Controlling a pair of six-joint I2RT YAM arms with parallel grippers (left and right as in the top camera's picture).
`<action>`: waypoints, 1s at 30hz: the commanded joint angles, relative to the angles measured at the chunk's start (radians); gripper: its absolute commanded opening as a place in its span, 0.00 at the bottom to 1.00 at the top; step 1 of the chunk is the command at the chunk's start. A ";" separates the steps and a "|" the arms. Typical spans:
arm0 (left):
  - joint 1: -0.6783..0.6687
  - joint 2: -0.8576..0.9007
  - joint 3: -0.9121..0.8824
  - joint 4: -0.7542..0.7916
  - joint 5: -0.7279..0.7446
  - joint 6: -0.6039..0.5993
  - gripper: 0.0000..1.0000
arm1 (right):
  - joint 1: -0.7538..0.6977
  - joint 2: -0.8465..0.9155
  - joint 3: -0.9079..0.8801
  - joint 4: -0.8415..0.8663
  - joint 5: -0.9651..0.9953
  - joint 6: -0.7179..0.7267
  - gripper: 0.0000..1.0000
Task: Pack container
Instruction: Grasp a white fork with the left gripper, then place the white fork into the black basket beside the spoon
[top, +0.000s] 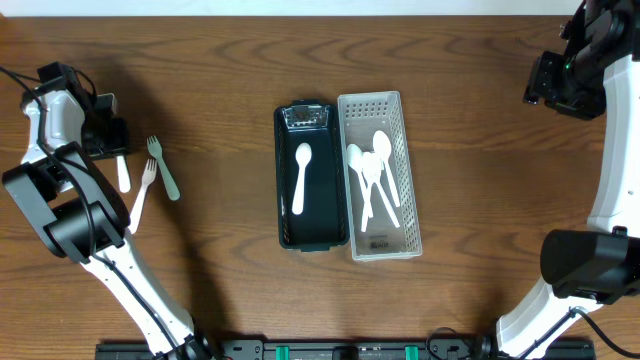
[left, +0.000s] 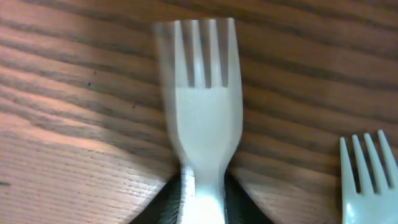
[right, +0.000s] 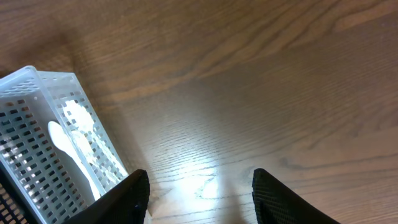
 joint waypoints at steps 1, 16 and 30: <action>0.001 0.013 0.001 -0.003 -0.004 -0.002 0.07 | 0.002 0.002 -0.003 -0.003 -0.005 0.011 0.56; -0.080 -0.299 0.002 -0.117 -0.003 -0.088 0.06 | 0.002 0.002 -0.002 0.037 -0.005 0.011 0.57; -0.620 -0.698 0.002 -0.262 0.008 -0.426 0.06 | 0.002 0.002 -0.002 0.021 -0.005 -0.032 0.58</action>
